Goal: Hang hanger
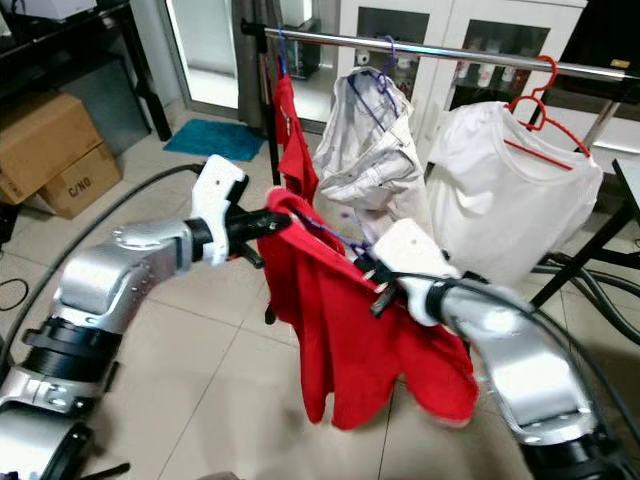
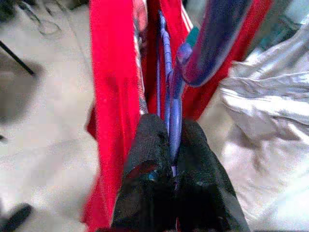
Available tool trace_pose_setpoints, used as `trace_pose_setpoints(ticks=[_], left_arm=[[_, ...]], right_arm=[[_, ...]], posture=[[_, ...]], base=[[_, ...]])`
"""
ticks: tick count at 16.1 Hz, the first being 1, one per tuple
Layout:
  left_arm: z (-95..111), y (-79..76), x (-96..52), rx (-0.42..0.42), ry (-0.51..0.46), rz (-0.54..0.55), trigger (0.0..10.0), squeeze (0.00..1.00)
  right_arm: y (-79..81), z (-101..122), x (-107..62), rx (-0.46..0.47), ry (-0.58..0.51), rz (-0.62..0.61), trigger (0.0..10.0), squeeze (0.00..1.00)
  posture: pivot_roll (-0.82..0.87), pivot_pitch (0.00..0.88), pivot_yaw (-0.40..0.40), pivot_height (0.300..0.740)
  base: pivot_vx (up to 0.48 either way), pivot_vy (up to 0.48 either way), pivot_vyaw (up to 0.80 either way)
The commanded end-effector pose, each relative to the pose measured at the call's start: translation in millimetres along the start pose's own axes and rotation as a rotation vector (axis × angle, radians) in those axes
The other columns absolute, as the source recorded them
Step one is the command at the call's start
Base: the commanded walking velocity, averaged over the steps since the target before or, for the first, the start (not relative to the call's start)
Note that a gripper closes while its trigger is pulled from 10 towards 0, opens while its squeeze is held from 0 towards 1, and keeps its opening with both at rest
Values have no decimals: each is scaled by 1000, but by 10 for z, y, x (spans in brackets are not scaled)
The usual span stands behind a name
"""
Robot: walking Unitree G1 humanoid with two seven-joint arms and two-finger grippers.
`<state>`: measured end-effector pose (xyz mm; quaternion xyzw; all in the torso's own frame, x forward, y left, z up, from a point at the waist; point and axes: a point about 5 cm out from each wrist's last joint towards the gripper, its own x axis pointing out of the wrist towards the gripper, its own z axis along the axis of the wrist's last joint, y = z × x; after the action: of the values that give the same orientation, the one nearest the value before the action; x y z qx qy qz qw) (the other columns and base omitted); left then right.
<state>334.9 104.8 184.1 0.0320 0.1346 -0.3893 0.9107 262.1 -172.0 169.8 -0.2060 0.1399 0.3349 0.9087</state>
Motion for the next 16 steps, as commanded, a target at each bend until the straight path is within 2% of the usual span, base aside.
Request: trace_pose_setpoints(ticks=[1, 2, 3, 4, 5, 6, 7, 8, 9, 11, 12, 14, 16], left_arm=[[238, 442, -308, 80, -61, 276, 0, 0], [270, 512, -359, 78, -76, 317, 0, 0], [305, 607, -401, 94, -101, 380, 0, 0], [346, 654, -420, 108, -130, 411, 0, 0], [413, 654, -431, 111, -176, 410, 0, 0], [435, 652, -433, 111, -192, 409, 0, 0], [550, 634, -444, 74, -292, 388, 0, 0], [604, 619, -449, 25, -344, 366, 0, 0], [681, 609, -451, -55, -423, 335, 0, 0], [750, 664, -489, -187, -544, 336, 0, 0], [747, 691, -501, -215, -566, 346, 0, 0], [630, 866, -526, -303, -575, 464, 0, 0], [537, 943, -518, -363, -587, 537, 0, 0]], right_arm=[[-210, -125, -215, 62, 29, -57, 0, 0], [-207, -80, -279, 60, -32, -3, 0, 0], [-159, -61, -359, 45, -50, 82, 0, 0], [-146, -83, -409, 31, -29, 117, 0, 0], [-168, -191, -443, -27, 64, 108, 0, 0], [-177, -227, -456, -48, 93, 106, 0, 0], [-192, -323, -501, -84, 159, 101, 0, 0], [-195, -355, -510, -108, 181, 97, 0, 0], [-196, -368, -513, -89, 159, 89, 0, 0], [-165, -326, -496, 30, 7, 83, 0, 0], [-157, -314, -495, 55, -32, 83, 0, 0], [-124, -277, -496, 178, -179, 77, 0, 0], [-85, -268, -505, 248, -254, 85, 0, 0]], posture=[[-98, 0, 30, 740], [-99, 0, 32, 740], [-100, 0, 33, 740], [-102, 0, 36, 740], [-102, 0, 37, 740], [-102, 0, 37, 740], [-99, 0, 38, 740], [-101, 0, 40, 740], [-101, 0, 40, 740], [-98, 0, 39, 740], [-97, 0, 39, 740], [-98, 0, 41, 740], [-100, 0, 44, 740]], base=[[0, 0, 0], [0, 0, 0], [0, 0, 0], [0, 0, 0], [0, 0, 0], [0, 0, 0], [0, 0, 0], [0, 0, 0], [0, 0, 0], [0, 0, 0], [0, 0, 0], [0, 0, 0], [0, 0, 0]])
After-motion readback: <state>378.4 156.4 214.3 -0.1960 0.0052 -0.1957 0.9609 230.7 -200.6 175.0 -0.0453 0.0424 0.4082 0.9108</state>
